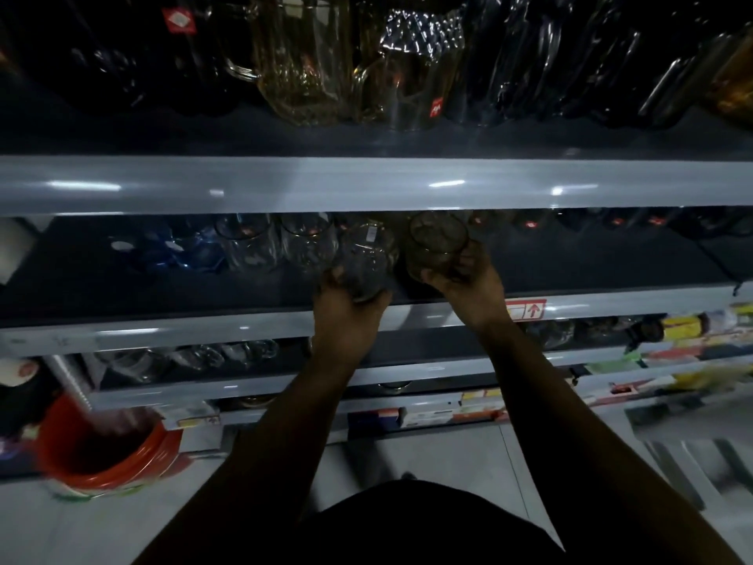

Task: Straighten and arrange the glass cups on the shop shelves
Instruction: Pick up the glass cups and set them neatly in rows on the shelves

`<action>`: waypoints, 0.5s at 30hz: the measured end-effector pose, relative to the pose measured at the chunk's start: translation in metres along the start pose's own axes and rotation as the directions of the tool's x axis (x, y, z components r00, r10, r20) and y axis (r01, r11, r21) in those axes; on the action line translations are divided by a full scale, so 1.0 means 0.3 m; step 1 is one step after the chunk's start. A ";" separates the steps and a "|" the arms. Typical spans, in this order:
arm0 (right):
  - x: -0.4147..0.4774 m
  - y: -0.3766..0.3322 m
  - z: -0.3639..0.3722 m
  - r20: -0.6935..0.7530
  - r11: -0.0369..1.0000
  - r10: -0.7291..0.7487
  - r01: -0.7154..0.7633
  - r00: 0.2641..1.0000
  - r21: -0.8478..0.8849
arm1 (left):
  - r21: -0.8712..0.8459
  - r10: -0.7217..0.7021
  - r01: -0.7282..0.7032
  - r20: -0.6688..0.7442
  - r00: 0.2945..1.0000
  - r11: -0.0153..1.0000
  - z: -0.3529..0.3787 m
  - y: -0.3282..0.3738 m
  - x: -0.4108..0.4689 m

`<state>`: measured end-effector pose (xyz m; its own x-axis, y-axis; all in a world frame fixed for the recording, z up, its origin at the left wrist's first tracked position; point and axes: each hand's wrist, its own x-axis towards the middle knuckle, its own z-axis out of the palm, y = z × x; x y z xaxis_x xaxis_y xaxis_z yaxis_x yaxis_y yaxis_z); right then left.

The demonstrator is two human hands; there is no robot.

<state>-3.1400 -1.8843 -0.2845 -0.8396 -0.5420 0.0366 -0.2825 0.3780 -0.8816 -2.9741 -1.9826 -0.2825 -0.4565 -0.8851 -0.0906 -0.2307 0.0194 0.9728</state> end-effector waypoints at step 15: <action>0.023 -0.090 0.053 0.034 1.000 -0.016 0.016 0.999 -0.020 | -0.404 -0.189 0.162 -0.028 0.982 0.900 0.040 0.055 0.044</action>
<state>-3.1309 -1.9101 -0.2678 -0.8189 -0.5729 0.0346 -0.3056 0.3841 -0.8712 -2.9942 -1.9883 -0.2703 -0.3808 -0.8854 -0.2665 0.0657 -0.3134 0.9474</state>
